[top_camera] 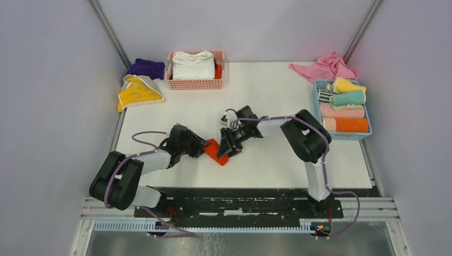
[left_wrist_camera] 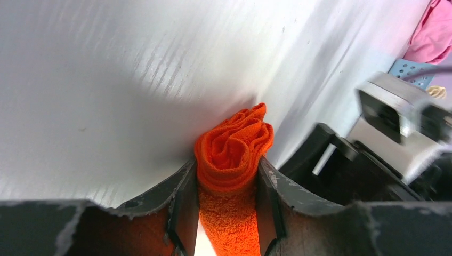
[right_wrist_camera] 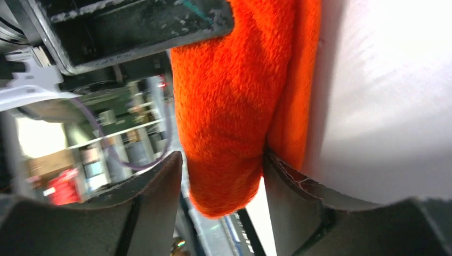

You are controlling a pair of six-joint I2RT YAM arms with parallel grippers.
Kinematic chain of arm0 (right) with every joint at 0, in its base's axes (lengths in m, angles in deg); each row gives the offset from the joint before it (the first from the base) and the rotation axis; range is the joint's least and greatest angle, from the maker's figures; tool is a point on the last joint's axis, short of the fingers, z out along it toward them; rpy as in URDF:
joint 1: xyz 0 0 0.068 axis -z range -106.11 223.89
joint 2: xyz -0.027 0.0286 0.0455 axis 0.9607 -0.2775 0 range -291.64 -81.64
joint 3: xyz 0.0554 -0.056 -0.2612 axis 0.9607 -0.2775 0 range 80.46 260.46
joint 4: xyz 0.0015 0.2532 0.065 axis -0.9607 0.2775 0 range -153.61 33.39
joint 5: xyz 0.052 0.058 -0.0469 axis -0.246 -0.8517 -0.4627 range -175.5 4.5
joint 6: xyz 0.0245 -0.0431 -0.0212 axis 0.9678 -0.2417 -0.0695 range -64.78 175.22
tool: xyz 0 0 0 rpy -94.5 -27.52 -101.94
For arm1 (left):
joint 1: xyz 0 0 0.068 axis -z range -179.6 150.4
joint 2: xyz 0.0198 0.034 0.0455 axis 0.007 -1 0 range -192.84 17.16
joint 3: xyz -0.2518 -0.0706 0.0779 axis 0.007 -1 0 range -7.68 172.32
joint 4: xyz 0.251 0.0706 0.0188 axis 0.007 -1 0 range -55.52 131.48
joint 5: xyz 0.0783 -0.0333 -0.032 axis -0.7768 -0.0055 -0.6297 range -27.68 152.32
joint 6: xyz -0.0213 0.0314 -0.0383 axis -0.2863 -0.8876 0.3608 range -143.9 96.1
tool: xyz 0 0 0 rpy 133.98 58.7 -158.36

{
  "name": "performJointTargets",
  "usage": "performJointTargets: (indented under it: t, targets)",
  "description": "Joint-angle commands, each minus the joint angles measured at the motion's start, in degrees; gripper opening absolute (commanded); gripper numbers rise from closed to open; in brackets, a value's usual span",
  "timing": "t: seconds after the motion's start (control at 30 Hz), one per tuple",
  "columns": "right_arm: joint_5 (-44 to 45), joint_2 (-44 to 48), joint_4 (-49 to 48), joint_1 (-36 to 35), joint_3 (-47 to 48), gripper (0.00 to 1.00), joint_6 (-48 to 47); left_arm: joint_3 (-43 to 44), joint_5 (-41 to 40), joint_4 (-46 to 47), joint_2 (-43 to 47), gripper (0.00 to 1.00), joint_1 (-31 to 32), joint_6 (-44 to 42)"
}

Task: Roll the towels
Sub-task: Roll the towel at the center of the board.

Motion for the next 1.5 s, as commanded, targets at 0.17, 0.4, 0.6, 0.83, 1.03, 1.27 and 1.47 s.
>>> performJointTargets:
  t: [0.17, 0.4, 0.6, 0.83, 1.03, 1.27, 1.47]
  targets:
    - [40.22, 21.12, 23.8, -6.06, 1.11, 1.0, -23.33, 6.78, -6.06, -19.44, -5.04, 0.45, 1.13, -6.63]
    - [65.87, 25.71, 22.79, -20.55, 3.15, 1.0, -33.65, 10.24, -7.32, -25.39, -4.94, 0.45, 1.28, -7.0]
    - [78.06, 22.59, 14.11, -29.2, 2.2, 0.95, -41.44, 11.97, -8.7, -27.51, -4.97, 0.46, 1.46, -7.57]
    - [82.41, 15.27, 9.63, -32.86, 4.12, 0.82, -46.37, 12.95, -9.0, -27.87, -5.54, 0.46, 2.25, -7.57]
    - [85.03, 9.06, 11.42, -32.82, 5.82, 0.72, -47.49, 13.68, -9.23, -27.96, -5.7, 0.47, 3.29, -7.41]
    - [86.14, 6.78, 13.88, -32.05, 5.77, 0.72, -46.38, 14.0, -9.45, -27.98, -5.35, 0.47, 3.56, -8.05]
    - [81.35, 7.42, 15.59, -28.46, 6.21, 0.72, -44.78, 14.06, -9.43, -27.88, -5.77, 0.46, 3.54, -8.87]
